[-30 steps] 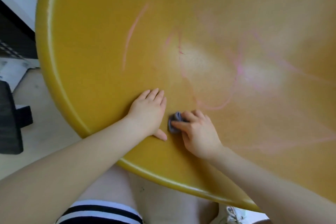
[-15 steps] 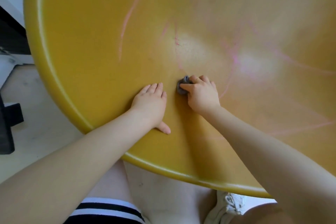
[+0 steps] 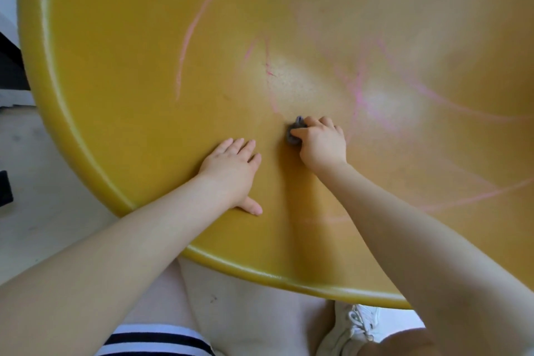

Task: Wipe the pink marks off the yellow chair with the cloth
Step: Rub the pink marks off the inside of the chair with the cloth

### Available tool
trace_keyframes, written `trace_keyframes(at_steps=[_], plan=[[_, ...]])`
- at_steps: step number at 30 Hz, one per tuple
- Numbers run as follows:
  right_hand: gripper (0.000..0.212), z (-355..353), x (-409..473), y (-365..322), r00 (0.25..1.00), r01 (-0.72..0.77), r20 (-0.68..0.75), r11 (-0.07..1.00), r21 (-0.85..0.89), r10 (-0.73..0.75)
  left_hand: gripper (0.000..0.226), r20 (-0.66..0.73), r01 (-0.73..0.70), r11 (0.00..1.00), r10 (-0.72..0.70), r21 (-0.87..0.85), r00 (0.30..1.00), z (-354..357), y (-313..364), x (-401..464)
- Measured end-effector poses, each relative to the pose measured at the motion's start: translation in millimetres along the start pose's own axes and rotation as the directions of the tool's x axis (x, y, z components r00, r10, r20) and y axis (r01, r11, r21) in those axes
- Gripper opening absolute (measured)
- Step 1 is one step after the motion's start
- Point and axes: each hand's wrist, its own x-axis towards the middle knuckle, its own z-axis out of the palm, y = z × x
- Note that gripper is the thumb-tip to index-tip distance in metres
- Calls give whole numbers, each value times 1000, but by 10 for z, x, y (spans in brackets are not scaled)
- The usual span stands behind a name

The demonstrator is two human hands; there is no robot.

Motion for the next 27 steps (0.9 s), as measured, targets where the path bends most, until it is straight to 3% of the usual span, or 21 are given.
trace_keyframes(at_steps=[3, 7, 11, 14, 17, 19, 22, 27], plan=[[28, -31, -220, 33, 990, 124, 66, 992, 24, -125, 104, 22, -12, 1000, 11, 15, 1000, -7, 17, -22], [20, -22, -825, 51, 942, 315, 60, 931, 186, -330, 104, 23, -85, 995, 83, 58, 996, -101, 59, 23], [37, 63, -963, 15, 958, 286, -50, 948, 138, -282, 113, -4, -146, 988, 147, 44, 989, -134, 118, 117], [36, 134, -583, 112, 975, 191, -127, 979, 75, -180, 125, -15, -153, 988, 153, 22, 988, -99, 132, 169], [34, 107, -98, 242, 997, -34, -63, 998, 49, 37, 125, -20, -148, 989, 148, 1, 989, -72, 142, 201], [36, 91, 42, 250, 996, -88, -10, 993, 76, 89, 124, -27, -143, 990, 143, -16, 989, -63, 157, 207], [40, 85, -212, 174, 1000, -22, 19, 993, 114, 20, 124, -20, -136, 991, 135, -23, 991, -62, 191, 200], [40, 55, -1040, 65, 985, 141, 54, 936, 322, -167, 126, -18, -136, 990, 136, -26, 991, -73, 195, 188]])
